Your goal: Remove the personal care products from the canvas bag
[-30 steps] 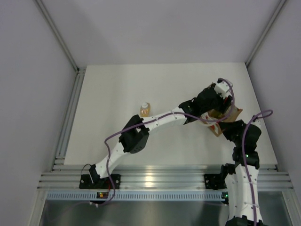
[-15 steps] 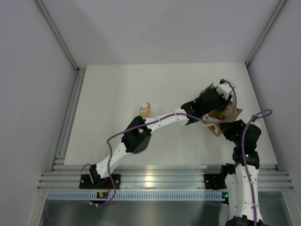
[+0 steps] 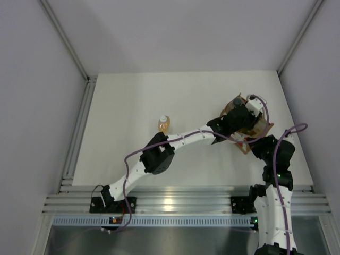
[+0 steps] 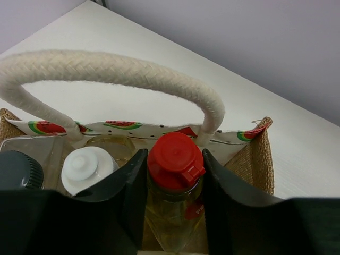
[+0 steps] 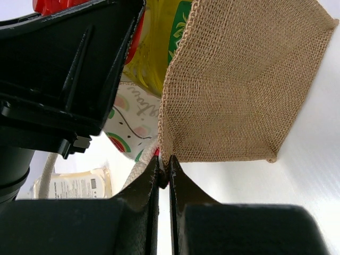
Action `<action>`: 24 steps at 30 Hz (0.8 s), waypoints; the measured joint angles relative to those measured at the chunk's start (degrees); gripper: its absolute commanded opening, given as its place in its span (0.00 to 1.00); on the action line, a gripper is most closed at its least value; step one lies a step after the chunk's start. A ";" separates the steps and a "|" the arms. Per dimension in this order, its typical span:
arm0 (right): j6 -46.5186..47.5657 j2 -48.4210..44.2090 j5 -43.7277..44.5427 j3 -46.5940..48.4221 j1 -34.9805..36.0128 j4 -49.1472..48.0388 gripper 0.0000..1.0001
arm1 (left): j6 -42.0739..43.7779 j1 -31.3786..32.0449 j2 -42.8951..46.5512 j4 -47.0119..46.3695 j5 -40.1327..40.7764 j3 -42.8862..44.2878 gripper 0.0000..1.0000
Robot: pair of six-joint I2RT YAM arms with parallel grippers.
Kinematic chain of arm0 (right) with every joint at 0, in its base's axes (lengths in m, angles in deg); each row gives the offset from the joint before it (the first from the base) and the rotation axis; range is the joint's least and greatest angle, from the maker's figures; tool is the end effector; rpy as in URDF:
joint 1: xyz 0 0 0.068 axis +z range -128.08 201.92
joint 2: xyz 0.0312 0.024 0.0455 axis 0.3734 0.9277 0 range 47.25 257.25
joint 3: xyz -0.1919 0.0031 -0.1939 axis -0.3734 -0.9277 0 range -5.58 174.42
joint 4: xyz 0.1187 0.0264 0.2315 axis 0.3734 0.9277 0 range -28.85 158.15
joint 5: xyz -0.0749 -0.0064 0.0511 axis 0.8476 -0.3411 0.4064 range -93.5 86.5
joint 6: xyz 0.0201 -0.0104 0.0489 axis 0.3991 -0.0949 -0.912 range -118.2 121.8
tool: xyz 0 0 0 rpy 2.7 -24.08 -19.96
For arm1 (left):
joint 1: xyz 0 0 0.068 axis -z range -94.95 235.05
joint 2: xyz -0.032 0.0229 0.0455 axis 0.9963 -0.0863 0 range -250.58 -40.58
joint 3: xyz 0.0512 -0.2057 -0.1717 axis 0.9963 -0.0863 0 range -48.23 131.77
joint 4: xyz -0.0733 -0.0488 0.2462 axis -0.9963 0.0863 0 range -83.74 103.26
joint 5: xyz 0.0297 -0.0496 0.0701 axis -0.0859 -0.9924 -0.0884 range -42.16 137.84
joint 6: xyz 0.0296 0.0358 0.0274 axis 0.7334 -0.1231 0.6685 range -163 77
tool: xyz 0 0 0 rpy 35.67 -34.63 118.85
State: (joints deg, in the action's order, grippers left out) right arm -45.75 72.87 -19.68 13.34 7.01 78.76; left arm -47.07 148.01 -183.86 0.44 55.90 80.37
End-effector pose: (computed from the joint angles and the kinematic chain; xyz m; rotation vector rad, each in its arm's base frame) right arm 0.1290 -0.0240 0.2142 0.8921 1.8300 0.6443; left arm 0.2735 -0.5248 0.2505 0.7809 1.6011 -0.7364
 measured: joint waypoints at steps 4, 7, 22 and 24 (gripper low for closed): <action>0.00 0.00 0.00 0.02 0.00 0.00 0.00 | 0.02 0.09 0.00 0.00 0.42 0.04 0.00; 0.02 0.02 0.02 0.07 0.00 0.02 0.00 | -0.31 0.09 0.00 0.04 0.42 0.09 0.00; 0.57 0.17 0.02 0.07 0.00 0.02 0.00 | -3.02 0.17 2.93 4.55 0.37 0.09 0.00; 0.61 0.17 0.04 0.17 0.00 0.02 0.00 | -3.02 0.20 3.52 4.63 0.39 0.09 0.00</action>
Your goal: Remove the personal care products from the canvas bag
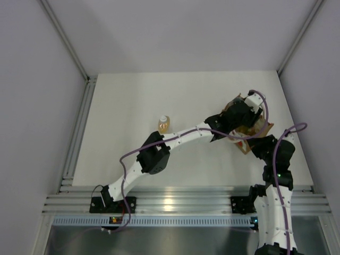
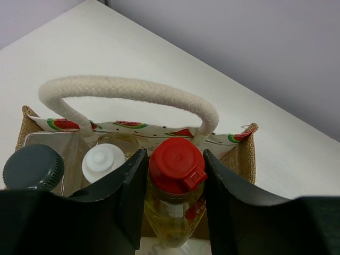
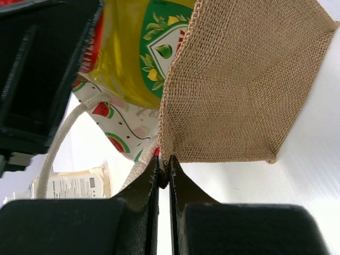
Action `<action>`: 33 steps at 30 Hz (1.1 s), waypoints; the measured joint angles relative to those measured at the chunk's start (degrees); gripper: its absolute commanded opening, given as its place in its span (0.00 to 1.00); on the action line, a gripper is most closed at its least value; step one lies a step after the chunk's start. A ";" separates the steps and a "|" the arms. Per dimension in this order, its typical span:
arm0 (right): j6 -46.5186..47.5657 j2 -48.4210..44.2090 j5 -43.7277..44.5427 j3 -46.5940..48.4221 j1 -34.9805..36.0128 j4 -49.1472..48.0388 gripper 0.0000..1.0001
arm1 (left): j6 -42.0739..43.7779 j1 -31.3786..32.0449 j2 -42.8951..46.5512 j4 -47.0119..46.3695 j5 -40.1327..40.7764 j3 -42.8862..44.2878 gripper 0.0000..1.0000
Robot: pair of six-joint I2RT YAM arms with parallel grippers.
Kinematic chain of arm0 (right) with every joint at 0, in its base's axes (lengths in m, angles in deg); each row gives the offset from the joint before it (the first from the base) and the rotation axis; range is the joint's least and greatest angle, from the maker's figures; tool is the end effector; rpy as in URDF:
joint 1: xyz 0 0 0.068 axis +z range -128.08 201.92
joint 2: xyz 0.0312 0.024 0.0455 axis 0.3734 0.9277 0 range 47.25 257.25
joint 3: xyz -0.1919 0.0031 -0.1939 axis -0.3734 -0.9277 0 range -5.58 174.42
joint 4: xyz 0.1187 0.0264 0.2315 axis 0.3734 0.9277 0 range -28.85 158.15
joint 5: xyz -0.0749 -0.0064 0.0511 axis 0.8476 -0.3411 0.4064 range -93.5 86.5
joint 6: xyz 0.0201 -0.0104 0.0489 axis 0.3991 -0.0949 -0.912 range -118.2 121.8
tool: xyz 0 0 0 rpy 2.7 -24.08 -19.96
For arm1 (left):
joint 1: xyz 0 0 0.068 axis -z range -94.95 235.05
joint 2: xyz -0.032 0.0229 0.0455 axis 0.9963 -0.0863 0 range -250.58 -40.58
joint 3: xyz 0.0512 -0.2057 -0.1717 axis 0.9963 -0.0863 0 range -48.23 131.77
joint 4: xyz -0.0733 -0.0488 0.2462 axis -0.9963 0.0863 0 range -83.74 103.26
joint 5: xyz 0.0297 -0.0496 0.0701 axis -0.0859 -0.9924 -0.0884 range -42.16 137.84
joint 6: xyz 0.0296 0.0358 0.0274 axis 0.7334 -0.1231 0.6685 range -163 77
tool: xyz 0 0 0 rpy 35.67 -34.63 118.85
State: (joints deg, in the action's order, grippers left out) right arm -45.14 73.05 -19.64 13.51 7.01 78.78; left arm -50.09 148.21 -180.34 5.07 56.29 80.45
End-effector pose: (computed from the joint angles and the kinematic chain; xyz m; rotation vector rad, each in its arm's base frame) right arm 0.1293 -0.0241 0.2148 0.8825 1.8338 0.6369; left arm 0.2671 -0.5161 0.2771 0.7480 1.6423 -0.7627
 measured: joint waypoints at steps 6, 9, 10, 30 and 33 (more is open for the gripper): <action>0.28 0.02 0.02 0.09 0.00 0.07 0.00 | 0.07 0.22 2.14 0.42 0.24 0.00 0.00; 0.39 0.17 0.02 0.11 0.00 0.04 0.00 | 0.39 0.59 3.02 0.48 0.66 0.00 0.00; 0.42 0.20 0.02 0.11 0.00 0.04 0.00 | 0.52 0.79 3.39 0.63 0.90 0.00 0.00; 0.48 0.87 0.85 0.66 0.00 0.09 0.00 | 2.32 1.81 20.83 6.12 11.28 -0.92 0.00; 0.52 0.98 1.07 0.90 0.00 0.37 0.00 | 2.56 1.14 25.03 6.40 13.99 -3.80 0.00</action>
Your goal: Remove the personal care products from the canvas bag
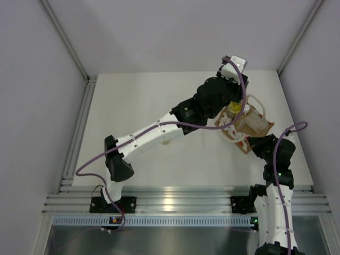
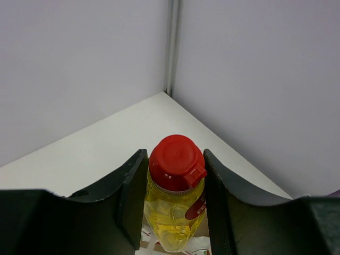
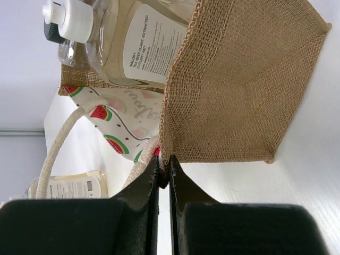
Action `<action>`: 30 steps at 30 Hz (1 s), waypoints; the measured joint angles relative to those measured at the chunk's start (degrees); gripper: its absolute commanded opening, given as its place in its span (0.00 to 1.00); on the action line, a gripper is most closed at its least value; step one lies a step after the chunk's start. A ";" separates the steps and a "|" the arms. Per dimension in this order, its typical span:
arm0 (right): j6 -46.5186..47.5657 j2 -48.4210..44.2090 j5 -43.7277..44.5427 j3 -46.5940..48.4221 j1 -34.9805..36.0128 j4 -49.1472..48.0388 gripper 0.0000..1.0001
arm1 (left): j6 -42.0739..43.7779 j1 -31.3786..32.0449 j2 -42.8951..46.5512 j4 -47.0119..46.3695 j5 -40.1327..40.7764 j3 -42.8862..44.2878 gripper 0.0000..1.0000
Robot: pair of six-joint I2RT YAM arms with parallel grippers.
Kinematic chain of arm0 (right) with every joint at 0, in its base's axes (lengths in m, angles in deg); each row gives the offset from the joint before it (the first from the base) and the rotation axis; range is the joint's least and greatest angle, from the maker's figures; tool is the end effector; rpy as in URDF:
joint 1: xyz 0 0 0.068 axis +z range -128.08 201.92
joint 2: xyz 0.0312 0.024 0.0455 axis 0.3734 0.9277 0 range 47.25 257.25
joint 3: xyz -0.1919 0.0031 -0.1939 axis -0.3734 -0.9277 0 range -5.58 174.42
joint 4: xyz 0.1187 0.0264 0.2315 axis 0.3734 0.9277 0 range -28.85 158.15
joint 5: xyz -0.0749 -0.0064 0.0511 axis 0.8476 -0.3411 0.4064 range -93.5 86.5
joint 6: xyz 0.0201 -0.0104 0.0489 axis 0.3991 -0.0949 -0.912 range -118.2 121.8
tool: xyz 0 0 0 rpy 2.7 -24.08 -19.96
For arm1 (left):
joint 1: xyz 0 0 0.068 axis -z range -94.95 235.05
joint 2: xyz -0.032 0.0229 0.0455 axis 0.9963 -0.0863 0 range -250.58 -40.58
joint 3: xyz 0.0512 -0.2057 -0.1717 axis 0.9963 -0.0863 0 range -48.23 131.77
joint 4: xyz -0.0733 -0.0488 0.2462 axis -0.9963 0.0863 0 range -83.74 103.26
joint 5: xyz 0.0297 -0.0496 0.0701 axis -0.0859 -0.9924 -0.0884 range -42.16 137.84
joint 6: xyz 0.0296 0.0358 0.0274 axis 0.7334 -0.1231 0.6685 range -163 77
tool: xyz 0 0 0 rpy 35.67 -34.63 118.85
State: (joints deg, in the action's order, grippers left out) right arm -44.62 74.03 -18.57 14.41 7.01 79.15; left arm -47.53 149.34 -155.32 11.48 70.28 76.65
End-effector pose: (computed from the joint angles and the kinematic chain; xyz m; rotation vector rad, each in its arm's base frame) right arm 0.1310 -0.0252 0.2177 0.8893 1.8371 0.6120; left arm 0.2152 -0.4154 0.4646 0.4645 1.4565 -0.6759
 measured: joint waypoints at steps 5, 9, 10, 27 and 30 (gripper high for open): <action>0.28 0.02 0.04 0.11 0.00 0.13 0.00 | 0.52 -2.05 7.50 0.13 4.39 -8.46 0.00; 0.37 0.57 0.44 0.92 0.00 0.76 0.00 | 0.85 -4.46 12.74 -0.44 7.69 -17.86 0.00; 0.37 0.68 0.46 1.11 0.00 0.92 0.00 | 0.92 -4.98 13.77 -0.83 8.44 -20.31 0.00; 0.83 1.53 0.61 1.57 0.00 1.11 0.00 | -4.42 -19.63 15.91 -12.85 7.43 -49.57 0.00; 0.85 1.53 0.63 1.57 0.00 1.11 0.00 | -5.31 -21.35 15.78 -15.93 6.49 -51.87 0.00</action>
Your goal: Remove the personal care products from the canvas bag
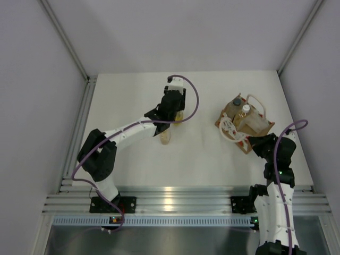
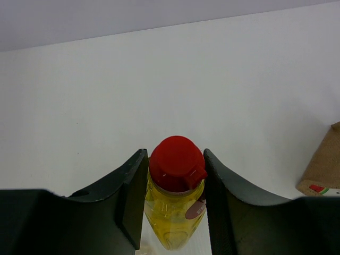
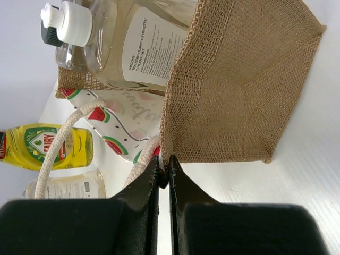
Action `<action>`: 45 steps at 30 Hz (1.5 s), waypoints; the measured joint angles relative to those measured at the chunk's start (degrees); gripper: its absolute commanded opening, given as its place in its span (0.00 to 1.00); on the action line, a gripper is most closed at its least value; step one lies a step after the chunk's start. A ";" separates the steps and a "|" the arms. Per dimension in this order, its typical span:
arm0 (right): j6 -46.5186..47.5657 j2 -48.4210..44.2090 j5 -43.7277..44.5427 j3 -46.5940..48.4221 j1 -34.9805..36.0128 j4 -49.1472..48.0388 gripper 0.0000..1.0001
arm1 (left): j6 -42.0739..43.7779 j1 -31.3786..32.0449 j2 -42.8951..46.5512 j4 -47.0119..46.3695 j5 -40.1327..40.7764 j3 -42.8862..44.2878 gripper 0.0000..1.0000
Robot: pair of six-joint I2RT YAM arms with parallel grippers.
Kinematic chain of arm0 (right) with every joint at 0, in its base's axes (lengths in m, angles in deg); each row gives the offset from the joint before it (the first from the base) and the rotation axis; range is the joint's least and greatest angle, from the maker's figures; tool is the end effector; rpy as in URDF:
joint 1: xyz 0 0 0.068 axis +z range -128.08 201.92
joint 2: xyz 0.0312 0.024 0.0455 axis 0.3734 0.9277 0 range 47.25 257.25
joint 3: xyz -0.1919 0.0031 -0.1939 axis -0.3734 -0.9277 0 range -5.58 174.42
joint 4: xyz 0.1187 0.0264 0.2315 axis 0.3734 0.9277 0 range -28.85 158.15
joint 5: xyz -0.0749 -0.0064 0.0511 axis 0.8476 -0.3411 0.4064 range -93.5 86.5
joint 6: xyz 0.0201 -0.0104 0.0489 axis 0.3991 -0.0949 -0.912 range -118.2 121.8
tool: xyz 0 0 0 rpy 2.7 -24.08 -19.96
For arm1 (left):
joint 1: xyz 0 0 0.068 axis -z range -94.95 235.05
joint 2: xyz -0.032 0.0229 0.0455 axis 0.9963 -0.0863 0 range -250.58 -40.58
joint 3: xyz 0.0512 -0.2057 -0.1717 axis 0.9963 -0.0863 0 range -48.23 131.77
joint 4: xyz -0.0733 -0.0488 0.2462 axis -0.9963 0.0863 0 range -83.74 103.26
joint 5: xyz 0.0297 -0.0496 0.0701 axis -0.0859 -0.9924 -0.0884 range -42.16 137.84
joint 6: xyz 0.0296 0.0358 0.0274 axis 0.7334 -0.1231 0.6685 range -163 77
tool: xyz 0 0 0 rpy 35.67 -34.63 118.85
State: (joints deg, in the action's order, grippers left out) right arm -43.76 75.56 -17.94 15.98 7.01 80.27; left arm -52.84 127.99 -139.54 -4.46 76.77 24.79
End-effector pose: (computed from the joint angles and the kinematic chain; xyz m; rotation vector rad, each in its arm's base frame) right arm 0.1332 -0.0262 0.2222 0.8923 1.8542 0.5902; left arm 0.3114 -0.2661 0.2935 0.1701 1.7987 -0.1927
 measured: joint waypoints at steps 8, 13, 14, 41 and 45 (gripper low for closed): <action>0.07 0.20 0.02 0.22 0.00 0.00 0.00 | -1.92 -0.61 -2.99 -3.58 -0.15 -0.50 0.00; 0.17 0.20 0.02 0.24 0.00 0.02 0.00 | -2.69 -0.59 -4.94 -3.82 -0.59 -0.55 0.02; 0.17 0.20 0.02 0.24 0.00 0.02 0.00 | -2.73 -0.59 -4.94 -4.02 -0.61 -0.55 0.07; 0.39 -0.20 0.07 0.26 0.00 0.17 0.00 | -1.22 6.99 -10.82 5.84 -21.51 32.63 0.97; 0.39 -0.26 0.07 0.28 0.02 0.26 0.00 | 0.70 9.92 -14.25 8.79 -27.06 37.59 0.95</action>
State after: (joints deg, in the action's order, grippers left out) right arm -43.37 75.30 -17.87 16.26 7.03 80.53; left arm -52.14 137.91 -153.79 4.33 49.71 62.38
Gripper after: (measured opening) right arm 0.032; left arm 0.962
